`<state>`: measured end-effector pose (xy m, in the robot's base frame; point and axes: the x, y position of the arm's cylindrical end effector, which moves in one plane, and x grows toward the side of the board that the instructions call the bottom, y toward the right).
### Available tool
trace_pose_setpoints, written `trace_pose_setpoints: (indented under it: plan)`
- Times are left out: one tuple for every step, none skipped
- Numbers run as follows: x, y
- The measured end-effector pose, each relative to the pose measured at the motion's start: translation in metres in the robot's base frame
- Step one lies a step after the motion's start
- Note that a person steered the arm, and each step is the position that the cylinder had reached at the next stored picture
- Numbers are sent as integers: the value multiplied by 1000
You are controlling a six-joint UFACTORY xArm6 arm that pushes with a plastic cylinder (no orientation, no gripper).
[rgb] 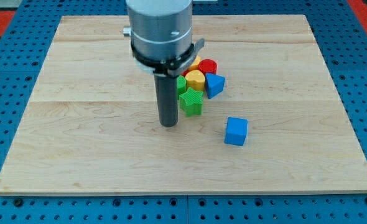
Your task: Move blue cube towards center of the board
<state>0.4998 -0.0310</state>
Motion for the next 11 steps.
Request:
trace_pose_setpoints:
  plan:
    - [38,0]
    - [71,15]
    - [72,77]
    - [69,99]
    - [61,101]
    - [52,103]
    - [47,117]
    - [46,137]
    - [45,148]
    - [41,142]
    - [33,131]
